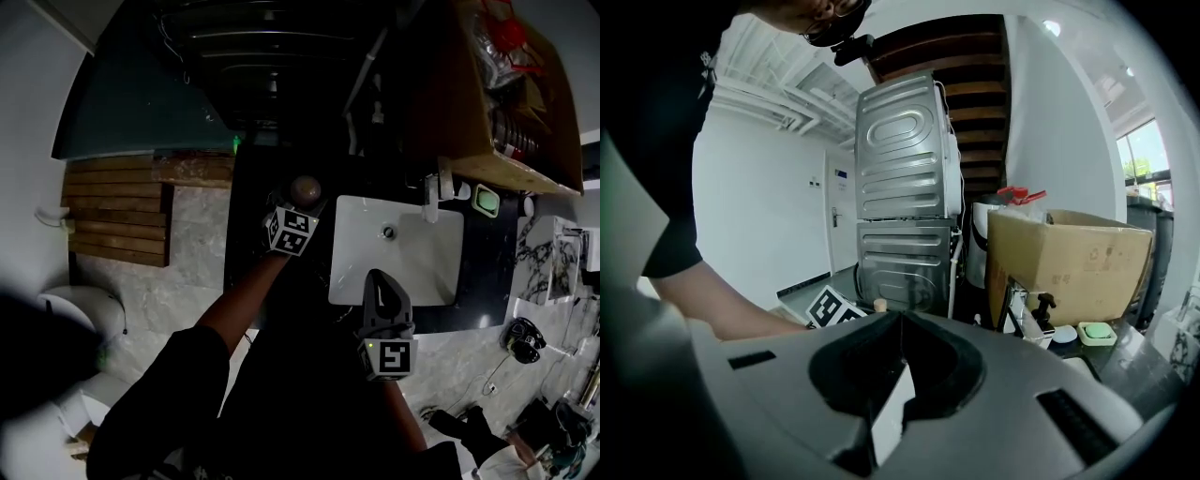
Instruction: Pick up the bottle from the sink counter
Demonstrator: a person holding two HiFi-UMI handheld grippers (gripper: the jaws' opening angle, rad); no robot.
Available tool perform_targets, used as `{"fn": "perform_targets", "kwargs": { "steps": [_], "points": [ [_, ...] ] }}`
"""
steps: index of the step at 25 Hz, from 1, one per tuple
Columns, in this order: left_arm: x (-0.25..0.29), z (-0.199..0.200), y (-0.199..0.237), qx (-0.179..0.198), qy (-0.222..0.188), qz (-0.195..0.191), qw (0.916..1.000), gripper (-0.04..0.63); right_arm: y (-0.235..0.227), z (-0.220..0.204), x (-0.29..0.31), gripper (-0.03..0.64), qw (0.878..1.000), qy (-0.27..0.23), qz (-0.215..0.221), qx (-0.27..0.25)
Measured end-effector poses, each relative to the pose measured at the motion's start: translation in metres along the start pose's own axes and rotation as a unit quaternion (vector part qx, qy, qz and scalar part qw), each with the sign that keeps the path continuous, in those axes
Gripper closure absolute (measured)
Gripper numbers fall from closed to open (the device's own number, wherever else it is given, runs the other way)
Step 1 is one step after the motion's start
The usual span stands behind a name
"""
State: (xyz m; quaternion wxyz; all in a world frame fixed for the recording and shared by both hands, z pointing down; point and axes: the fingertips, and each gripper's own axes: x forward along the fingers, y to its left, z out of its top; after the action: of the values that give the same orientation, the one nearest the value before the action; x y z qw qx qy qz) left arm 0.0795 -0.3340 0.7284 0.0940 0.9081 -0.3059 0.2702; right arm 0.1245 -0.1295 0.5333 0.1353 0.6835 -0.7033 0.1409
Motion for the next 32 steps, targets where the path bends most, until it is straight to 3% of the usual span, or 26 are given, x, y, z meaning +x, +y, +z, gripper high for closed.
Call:
{"fn": "perform_targets", "kwargs": {
  "steps": [9, 15, 22, 32],
  "points": [
    [-0.047, 0.038, -0.018, -0.031, -0.050, 0.052, 0.9969, 0.212, -0.035, 0.008, 0.001, 0.577, 0.998, -0.017, 0.068, -0.006],
    [-0.088, 0.069, -0.037, -0.072, -0.073, 0.072, 0.9921, 0.212, -0.069, 0.020, 0.007, 0.578, 0.996, -0.036, 0.084, -0.004],
    [-0.136, 0.107, -0.058, -0.069, -0.106, 0.102, 0.9867, 0.212, -0.093, 0.036, 0.015, 0.578, 0.996, -0.049, 0.081, -0.003],
    [-0.200, 0.152, -0.095, -0.092, -0.156, 0.108, 0.9774, 0.212, -0.109, 0.053, 0.008, 0.578, 0.996, -0.056, 0.065, 0.008]
  ]
}}
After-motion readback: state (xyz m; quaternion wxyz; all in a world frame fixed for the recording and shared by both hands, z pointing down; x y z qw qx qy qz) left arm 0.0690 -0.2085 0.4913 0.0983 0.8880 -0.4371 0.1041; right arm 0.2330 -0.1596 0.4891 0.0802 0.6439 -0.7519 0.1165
